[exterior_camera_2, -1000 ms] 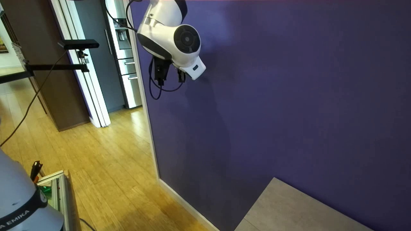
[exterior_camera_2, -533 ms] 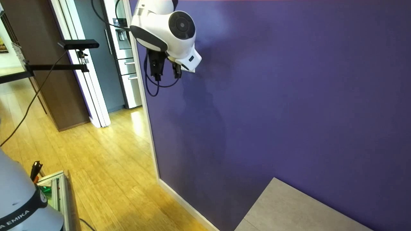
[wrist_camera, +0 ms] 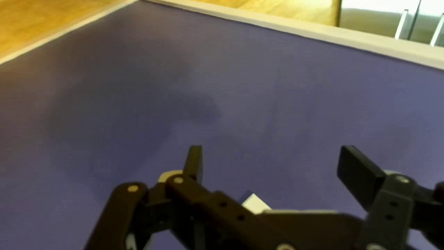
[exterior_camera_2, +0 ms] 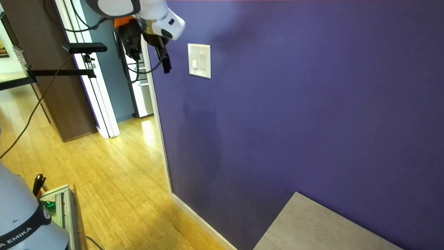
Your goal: Switch off the light
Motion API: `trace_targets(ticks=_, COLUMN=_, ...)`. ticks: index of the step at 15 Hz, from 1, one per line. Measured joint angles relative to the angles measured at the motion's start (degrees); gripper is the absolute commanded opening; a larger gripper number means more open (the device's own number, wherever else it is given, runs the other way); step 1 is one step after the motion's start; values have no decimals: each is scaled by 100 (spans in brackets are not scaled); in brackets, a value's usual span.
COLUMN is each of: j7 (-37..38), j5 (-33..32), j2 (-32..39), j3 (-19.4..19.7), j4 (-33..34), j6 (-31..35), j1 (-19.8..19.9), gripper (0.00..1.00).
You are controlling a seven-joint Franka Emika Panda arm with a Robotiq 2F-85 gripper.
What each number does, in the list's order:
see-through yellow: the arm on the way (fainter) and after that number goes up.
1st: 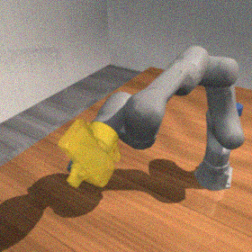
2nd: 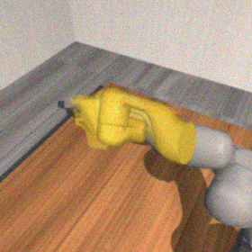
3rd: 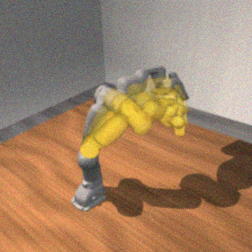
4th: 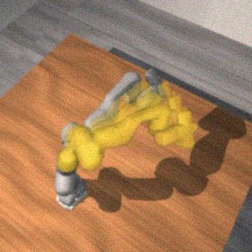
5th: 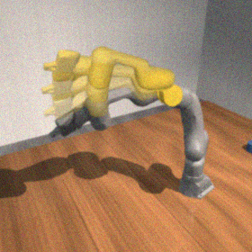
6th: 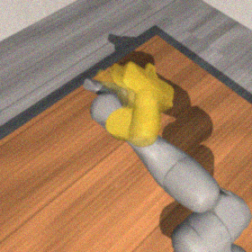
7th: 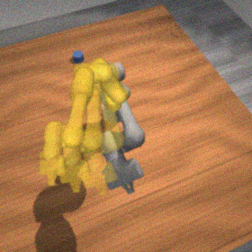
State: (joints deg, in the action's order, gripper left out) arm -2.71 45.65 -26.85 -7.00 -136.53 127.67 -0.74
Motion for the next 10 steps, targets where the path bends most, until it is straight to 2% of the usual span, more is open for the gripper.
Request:
trace_targets(ticks=2, j7=813, j5=-947, j2=-499, j3=-202, j4=10, j6=-438, j1=53, gripper=100)
trace_targets(ticks=5, j7=1707, j5=-2138, j2=-1019, j3=-256, j4=184, j6=-1426, j1=54, gripper=100)
trace_targets(ticks=10, j7=2004, j5=-3556, j2=-1257, j3=-246, j4=649, j6=-3098, j1=118, gripper=100)
